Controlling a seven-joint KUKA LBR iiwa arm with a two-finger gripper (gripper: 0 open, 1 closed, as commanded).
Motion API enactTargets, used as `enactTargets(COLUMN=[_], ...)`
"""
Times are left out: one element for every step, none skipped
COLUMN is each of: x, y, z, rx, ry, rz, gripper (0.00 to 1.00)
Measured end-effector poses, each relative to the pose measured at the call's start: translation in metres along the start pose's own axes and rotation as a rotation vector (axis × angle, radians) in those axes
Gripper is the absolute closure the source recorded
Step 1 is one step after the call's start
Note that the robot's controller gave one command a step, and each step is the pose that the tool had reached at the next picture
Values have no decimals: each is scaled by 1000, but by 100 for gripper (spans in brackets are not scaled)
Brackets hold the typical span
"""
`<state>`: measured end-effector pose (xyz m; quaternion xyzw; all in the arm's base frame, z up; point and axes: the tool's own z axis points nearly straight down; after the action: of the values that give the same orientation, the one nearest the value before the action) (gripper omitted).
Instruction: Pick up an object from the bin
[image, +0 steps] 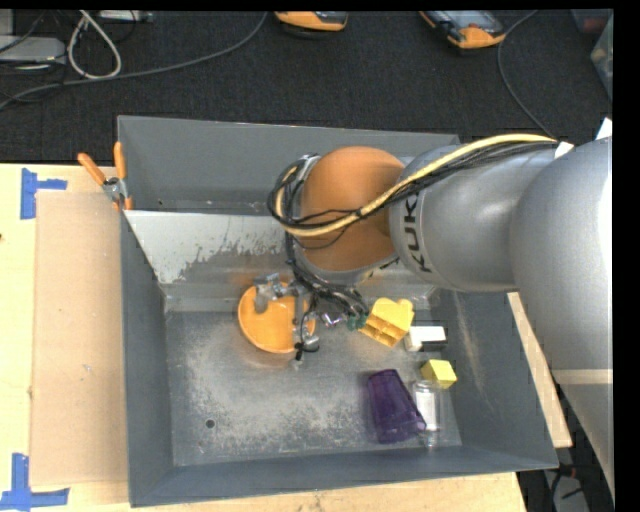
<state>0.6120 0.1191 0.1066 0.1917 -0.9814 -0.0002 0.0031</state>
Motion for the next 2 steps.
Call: enactTargets(x=[-18, -13], y=[20, 7], z=[37, 36], rx=[0, 2], ry=[-12, -9], rz=[116, -253], gripper=[0, 100])
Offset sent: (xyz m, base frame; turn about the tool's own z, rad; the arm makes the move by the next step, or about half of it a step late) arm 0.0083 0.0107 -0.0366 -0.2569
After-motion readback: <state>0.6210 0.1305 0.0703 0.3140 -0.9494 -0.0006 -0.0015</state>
